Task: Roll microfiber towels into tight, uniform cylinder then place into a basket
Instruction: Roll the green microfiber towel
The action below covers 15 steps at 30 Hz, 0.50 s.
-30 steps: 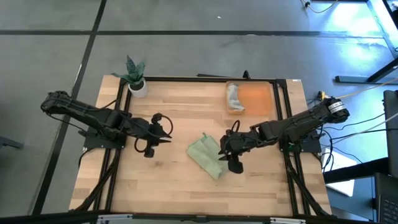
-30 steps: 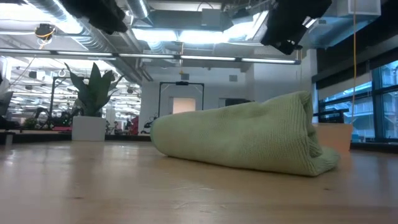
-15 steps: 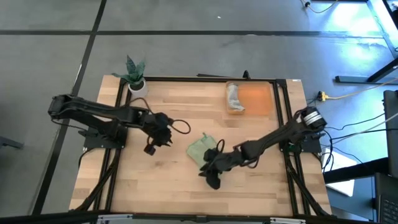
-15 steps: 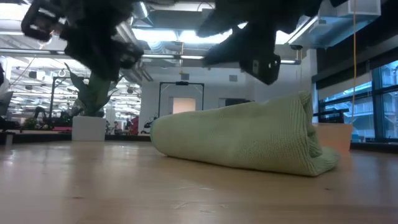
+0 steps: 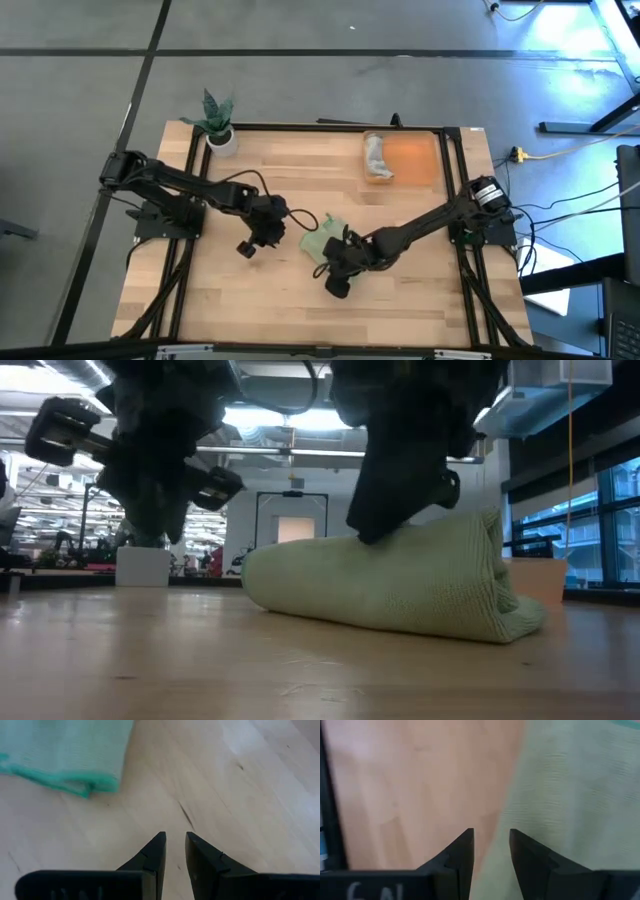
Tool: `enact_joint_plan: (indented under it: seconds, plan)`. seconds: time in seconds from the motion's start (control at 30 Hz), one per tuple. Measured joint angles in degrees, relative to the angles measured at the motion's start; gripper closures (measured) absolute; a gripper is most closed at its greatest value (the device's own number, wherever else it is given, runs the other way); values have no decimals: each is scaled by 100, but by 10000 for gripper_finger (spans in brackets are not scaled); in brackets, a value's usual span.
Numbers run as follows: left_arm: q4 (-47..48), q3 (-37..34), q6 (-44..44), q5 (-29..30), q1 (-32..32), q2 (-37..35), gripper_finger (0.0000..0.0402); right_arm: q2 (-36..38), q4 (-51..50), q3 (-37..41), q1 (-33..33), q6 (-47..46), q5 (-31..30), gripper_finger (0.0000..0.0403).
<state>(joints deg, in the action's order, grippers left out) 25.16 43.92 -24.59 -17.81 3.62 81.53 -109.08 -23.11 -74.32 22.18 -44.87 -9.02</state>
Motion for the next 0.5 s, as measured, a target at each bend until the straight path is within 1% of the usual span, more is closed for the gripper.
enact_joint_plan:
  seconds: [0.07,0.2,0.3,0.4,0.5]
  plan:
    - [-136,6,-1,5,33,82,337,0,-228,2,-50,-120,-20,276]
    - [-334,4,-3,9,67,220,337,0,-634,4,-112,-359,-273,276]
    - [-522,4,-12,29,82,327,337,0,-769,4,-165,-449,-336,276]
    - [-690,-2,-196,55,80,379,337,0,-823,4,-210,-496,-339,276]
    - [-1034,5,-466,289,80,456,337,0,-953,4,-265,-672,-343,276]
